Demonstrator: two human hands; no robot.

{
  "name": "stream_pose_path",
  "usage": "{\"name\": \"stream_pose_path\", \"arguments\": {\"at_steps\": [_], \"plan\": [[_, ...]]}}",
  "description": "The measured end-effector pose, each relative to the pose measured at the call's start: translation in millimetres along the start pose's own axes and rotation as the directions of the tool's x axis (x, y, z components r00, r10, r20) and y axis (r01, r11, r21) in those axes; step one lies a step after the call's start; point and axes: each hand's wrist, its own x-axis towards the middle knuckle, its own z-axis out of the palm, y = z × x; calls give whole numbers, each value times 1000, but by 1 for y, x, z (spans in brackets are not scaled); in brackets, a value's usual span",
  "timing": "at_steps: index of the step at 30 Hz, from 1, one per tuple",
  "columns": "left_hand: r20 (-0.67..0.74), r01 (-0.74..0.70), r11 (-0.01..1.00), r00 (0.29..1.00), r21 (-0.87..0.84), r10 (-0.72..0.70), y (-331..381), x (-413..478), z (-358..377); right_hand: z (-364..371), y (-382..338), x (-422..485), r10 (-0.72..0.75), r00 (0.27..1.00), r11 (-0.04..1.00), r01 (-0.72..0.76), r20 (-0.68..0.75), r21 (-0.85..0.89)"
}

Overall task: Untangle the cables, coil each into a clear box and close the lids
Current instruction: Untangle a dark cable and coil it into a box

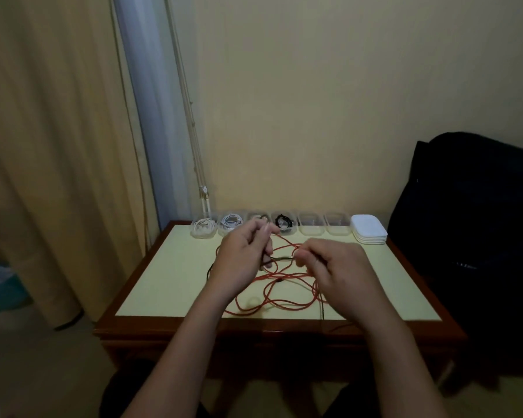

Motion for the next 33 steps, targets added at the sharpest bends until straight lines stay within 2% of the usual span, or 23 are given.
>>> {"name": "stream_pose_path", "arguments": {"at_steps": [2, 3, 5, 7, 10, 12, 16, 21, 23, 27, 33], "plan": [[85, 3, 1000, 996, 24, -5, 1, -3, 2, -1, 0, 6, 12, 997, 1000, -10, -73, 25], [117, 30, 999, 993, -18, -27, 2, -4, 5, 0, -1, 9, 15, 994, 999, -11, -111, 42], [177, 146, 961, 978, -236, -105, 9, -6, 9, 2, -4, 17, 34, 982, 994, -15, -186, 105], [250, 255, 851, 956, -458, -152, 15, -7, 10, 5, -8, 23, 79, 977, 983, -43, -200, 180], [348, 368, 671, 922, -643, -171, 17, -7, 9, 12, -8, 24, 128, 986, 946, -89, -108, 312], [389, 418, 597, 902, -684, -186, 17, -7, 9, 16, -8, 23, 141, 987, 940, -109, -78, 322], [405, 438, 587, 893, -681, -197, 13, -6, 12, 19, -9, 22, 160, 980, 940, -114, -119, 322], [468, 471, 382, 877, -795, -109, 10, -8, 11, 17, -9, 21, 175, 972, 938, -116, -158, 327], [466, 462, 370, 881, -806, -83, 10, -9, 11, 16, -10, 22, 178, 972, 932, -116, -153, 344], [423, 430, 445, 898, -786, -122, 13, -8, 11, 14, -11, 24, 162, 978, 933, -110, -128, 342], [353, 391, 449, 920, -803, -170, 14, -4, 4, 14, -9, 28, 151, 986, 923, -116, -68, 368]]}}
